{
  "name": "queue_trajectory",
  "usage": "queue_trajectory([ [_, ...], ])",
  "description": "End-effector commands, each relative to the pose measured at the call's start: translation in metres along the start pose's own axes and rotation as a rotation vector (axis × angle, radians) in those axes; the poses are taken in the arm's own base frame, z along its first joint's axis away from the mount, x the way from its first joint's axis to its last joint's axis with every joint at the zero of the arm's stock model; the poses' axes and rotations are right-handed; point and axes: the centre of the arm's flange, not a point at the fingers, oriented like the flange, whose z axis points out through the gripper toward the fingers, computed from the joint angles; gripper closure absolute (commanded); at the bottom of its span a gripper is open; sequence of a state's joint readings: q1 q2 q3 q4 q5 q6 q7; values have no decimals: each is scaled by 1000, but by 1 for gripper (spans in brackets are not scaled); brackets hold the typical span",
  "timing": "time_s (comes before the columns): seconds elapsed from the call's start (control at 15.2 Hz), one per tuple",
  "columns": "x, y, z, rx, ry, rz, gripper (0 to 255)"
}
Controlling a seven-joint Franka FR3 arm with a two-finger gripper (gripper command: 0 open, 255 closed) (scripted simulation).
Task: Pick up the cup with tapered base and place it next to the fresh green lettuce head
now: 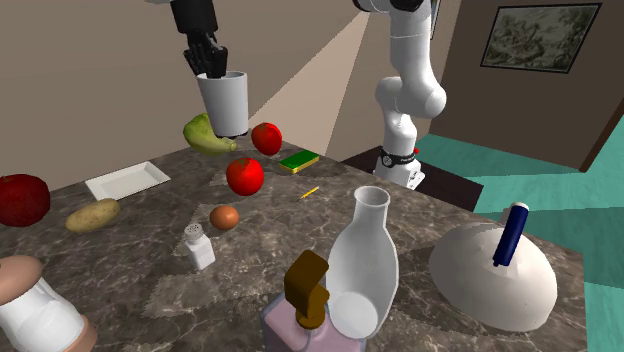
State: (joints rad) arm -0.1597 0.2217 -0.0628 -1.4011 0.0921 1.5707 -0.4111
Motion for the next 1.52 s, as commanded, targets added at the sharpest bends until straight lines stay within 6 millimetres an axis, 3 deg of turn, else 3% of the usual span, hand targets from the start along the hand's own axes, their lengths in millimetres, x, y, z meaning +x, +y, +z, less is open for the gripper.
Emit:
queue_trajectory([
  [0.0,-4,27,0,0,0,-1,255],
  [0.79,-37,181,-14,0,0,-1,255],
  [0.86,-42,204,-16,0,0,-1,255],
  [1.45,-41,208,31,0,0,-1,255],
])
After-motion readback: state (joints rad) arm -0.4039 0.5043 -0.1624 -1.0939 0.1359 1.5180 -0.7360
